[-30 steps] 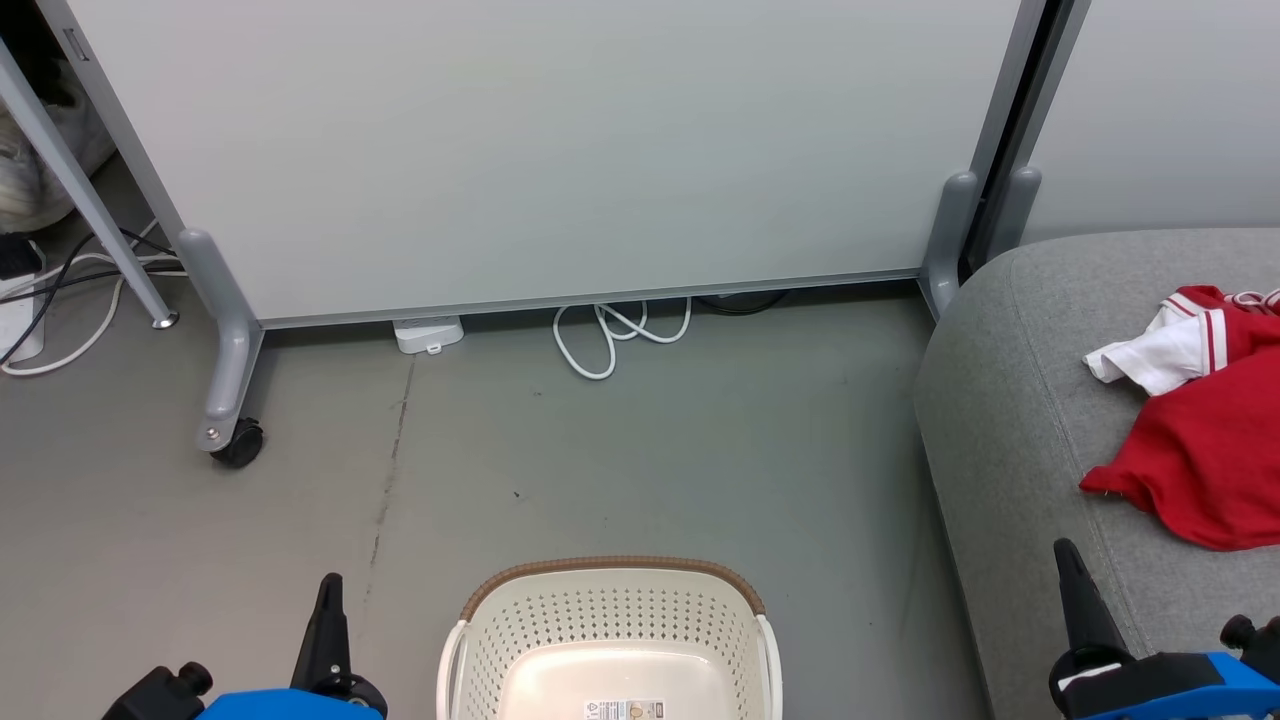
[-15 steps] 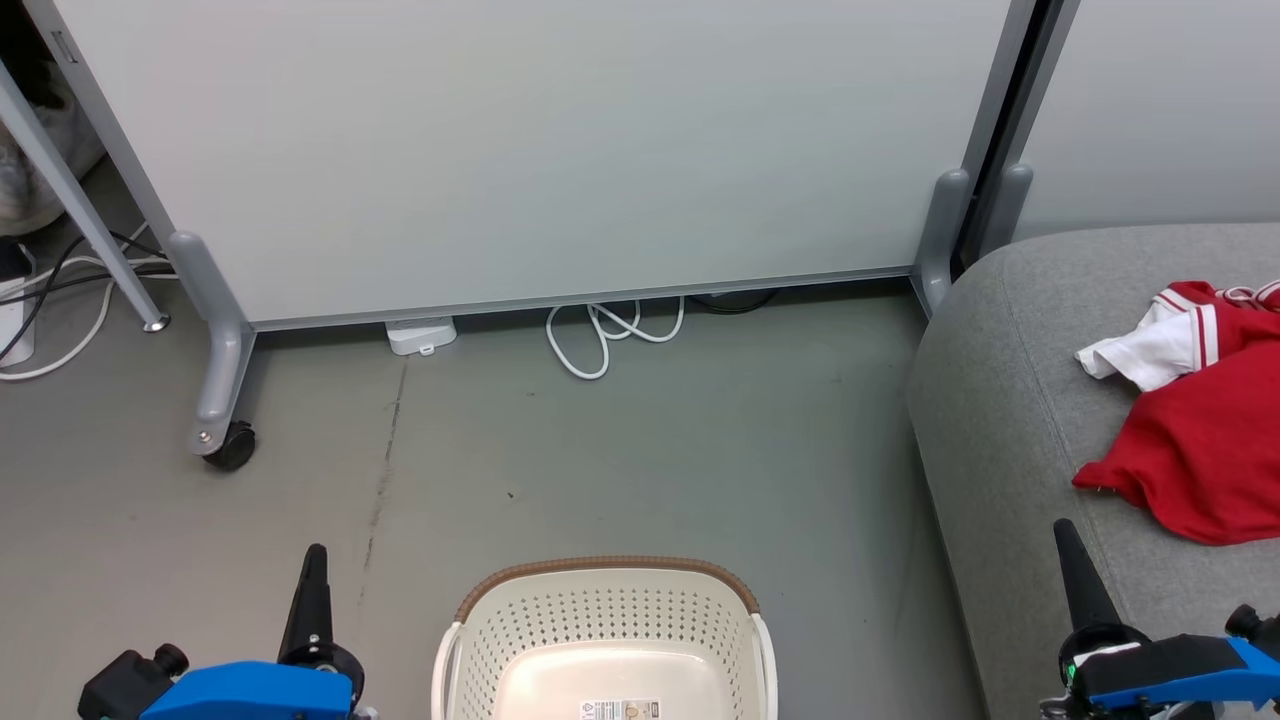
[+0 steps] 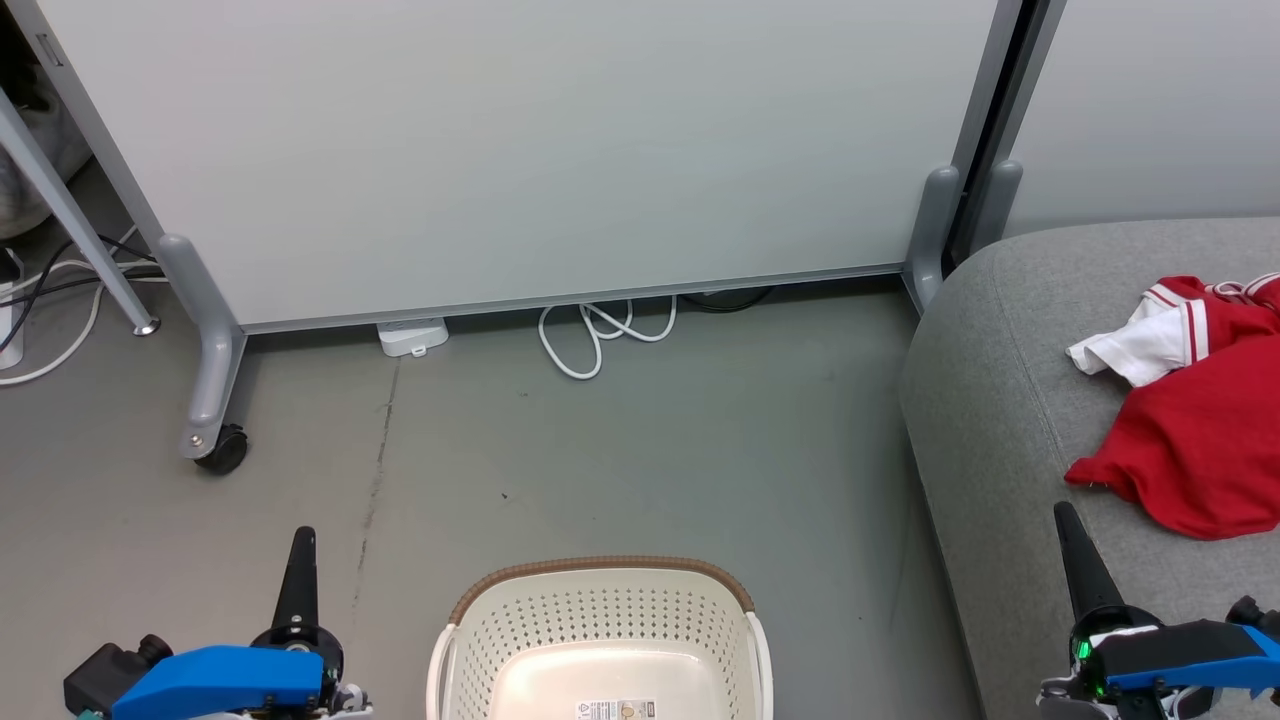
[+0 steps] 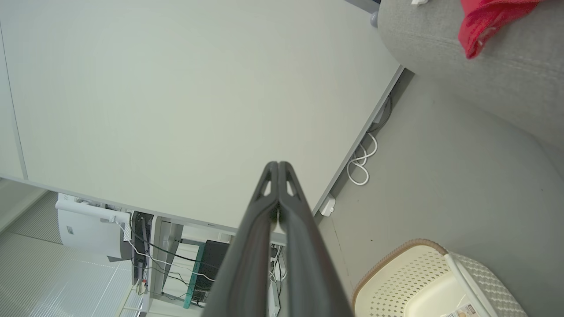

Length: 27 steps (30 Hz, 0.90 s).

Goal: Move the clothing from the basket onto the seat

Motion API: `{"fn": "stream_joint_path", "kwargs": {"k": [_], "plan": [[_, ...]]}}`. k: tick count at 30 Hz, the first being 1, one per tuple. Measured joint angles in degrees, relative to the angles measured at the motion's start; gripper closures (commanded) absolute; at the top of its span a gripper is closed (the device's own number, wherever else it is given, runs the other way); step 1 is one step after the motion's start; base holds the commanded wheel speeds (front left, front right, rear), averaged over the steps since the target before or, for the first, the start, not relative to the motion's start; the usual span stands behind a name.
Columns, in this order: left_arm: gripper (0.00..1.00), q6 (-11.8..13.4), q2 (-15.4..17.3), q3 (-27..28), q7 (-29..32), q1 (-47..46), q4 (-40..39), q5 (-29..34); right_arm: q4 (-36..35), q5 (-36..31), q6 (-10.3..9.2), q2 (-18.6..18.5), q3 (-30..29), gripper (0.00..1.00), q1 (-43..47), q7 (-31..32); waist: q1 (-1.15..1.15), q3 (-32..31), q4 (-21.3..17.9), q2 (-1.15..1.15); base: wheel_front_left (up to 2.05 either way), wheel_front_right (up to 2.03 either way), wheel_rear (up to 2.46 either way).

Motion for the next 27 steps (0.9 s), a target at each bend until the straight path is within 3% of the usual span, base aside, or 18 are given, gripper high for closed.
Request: {"fn": "stream_joint_path", "kwargs": {"k": [27], "plan": [[1.0,0.0,-0.1,2.3,3.4,-2.5,-1.3,-12.3,-0.1,13.0,0.0,-0.2,0.0,1.0,-2.2,2.4,0.0,0.1,-1.1,0.0,0.0,0.0,0.0]]}}
